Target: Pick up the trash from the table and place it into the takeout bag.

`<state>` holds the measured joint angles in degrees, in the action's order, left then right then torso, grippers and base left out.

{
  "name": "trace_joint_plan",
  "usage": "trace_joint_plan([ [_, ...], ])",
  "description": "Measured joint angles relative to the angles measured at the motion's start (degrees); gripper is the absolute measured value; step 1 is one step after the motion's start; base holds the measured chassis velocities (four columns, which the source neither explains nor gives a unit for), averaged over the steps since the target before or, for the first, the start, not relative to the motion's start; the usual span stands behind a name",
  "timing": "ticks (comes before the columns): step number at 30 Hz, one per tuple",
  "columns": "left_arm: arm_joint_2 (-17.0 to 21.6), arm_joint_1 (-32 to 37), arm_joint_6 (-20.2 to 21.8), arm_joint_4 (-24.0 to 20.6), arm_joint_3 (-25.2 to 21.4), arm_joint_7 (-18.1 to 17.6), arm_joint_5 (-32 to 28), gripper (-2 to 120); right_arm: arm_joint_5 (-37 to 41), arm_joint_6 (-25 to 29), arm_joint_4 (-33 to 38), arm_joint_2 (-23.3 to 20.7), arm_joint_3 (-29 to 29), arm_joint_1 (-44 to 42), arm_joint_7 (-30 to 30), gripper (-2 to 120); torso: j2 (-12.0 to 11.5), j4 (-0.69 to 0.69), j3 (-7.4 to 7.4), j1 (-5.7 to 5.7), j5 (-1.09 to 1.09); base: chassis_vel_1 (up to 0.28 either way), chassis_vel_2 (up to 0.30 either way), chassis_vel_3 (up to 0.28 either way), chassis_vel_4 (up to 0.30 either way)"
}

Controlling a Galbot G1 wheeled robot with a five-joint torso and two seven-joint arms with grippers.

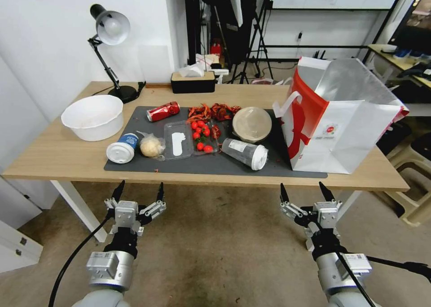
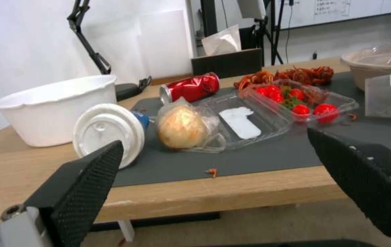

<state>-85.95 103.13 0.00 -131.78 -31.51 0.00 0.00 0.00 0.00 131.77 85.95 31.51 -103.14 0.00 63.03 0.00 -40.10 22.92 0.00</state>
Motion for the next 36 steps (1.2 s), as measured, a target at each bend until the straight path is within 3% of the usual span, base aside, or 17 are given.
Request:
trace_joint_plan([
  [36, 0.0, -0.4, 0.4, 0.0, 0.2, 0.0, -0.2, 100, 0.3, -0.5, 0.1, 0.0, 0.3, 0.3, 0.0, 100, 0.0, 0.00, 0.00, 0.00, 0.00, 0.000, 0.000, 0.000, 0.000],
])
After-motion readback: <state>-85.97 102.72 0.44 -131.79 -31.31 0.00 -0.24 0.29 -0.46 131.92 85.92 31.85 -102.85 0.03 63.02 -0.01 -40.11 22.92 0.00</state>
